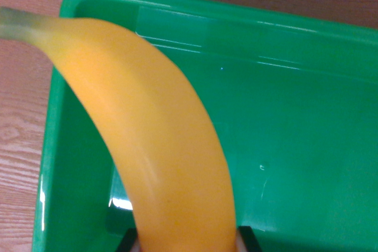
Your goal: Pick fruit
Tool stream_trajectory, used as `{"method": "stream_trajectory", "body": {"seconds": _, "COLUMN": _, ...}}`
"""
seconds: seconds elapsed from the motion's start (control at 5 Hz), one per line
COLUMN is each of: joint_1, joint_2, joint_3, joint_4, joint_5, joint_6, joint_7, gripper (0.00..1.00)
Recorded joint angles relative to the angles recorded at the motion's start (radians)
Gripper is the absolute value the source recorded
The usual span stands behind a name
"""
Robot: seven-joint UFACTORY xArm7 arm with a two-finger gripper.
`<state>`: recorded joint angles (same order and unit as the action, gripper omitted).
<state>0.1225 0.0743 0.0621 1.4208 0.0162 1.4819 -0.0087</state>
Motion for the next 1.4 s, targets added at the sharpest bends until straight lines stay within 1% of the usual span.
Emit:
{"method": "stream_trajectory", "body": {"seconds": 0.2, "joint_1": 0.0, "joint_2": 0.0, "joint_3": 0.0, "joint_4": 0.0, "joint_5": 0.0, "joint_6": 0.0, "joint_7": 0.0, "gripper": 1.0}}
{"method": "stream_trajectory", "body": {"seconds": 0.4, "joint_1": -0.0002, "joint_2": -0.009, "joint_3": 0.0, "joint_4": 0.012, "joint_5": 0.0005, "joint_6": 0.021, "joint_7": 0.0, "gripper": 1.0}}
{"method": "stream_trajectory", "body": {"seconds": 0.6, "joint_1": -0.0002, "joint_2": -0.009, "joint_3": 0.0, "joint_4": 0.012, "joint_5": 0.0005, "joint_6": 0.021, "joint_7": 0.0, "gripper": 1.0}}
{"method": "stream_trajectory", "body": {"seconds": 0.8, "joint_1": -0.0004, "joint_2": -0.015, "joint_3": 0.0, "joint_4": 0.021, "joint_5": 0.0008, "joint_6": 0.036, "joint_7": 0.0, "gripper": 1.0}}
{"method": "stream_trajectory", "body": {"seconds": 1.4, "joint_1": -0.0005, "joint_2": -0.018, "joint_3": 0.0, "joint_4": 0.026, "joint_5": 0.001, "joint_6": 0.043, "joint_7": 0.0, "gripper": 1.0}}
